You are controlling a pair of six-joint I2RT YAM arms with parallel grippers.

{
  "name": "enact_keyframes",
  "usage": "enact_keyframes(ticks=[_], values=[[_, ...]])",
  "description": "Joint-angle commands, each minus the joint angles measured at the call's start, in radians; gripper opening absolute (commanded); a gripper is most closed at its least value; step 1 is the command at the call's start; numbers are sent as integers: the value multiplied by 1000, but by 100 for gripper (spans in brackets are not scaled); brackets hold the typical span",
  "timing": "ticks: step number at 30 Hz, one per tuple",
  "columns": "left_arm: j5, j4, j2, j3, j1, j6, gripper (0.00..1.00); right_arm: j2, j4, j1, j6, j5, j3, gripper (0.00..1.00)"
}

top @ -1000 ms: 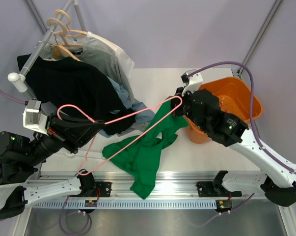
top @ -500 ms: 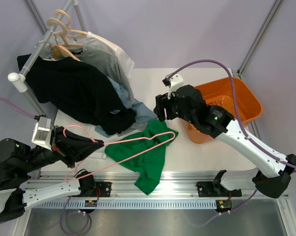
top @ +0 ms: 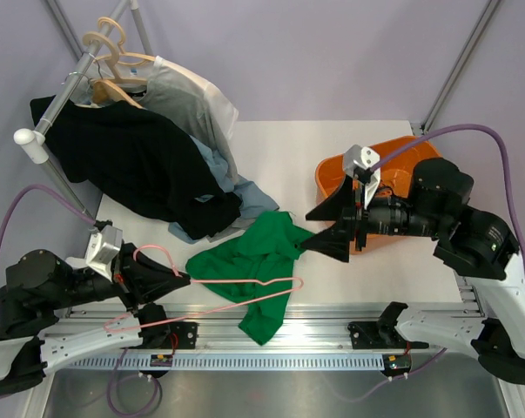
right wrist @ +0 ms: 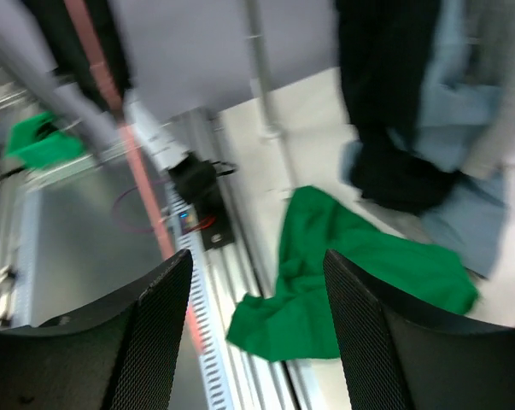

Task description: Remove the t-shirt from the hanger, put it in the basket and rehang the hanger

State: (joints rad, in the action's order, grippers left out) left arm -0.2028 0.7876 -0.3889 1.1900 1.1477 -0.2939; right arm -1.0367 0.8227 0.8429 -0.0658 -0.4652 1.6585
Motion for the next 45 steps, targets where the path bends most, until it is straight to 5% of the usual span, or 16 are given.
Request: enact_keyframes(ticks=[1, 13, 19, 26, 36, 45], values=[[-61, -22, 1, -7, 3, 3, 0, -22, 73, -1, 58, -279, -84, 69], [-35, -44, -34, -17, 4, -1, 0, -43, -20, 108, 113, -285, -279, 65], [-14, -44, -28, -21, 3, 6, 0, -36, -83, 119, 118, -288, -350, 52], [-26, -36, -56, -30, 3, 10, 0, -8, -105, 119, 112, -293, -355, 64], [-41, -27, -97, -33, 3, 22, 0, -16, -28, 119, 100, -313, -236, 65], [-29, -56, -128, 0, 4, 7, 0, -39, 4, 153, 135, -256, -298, 64]])
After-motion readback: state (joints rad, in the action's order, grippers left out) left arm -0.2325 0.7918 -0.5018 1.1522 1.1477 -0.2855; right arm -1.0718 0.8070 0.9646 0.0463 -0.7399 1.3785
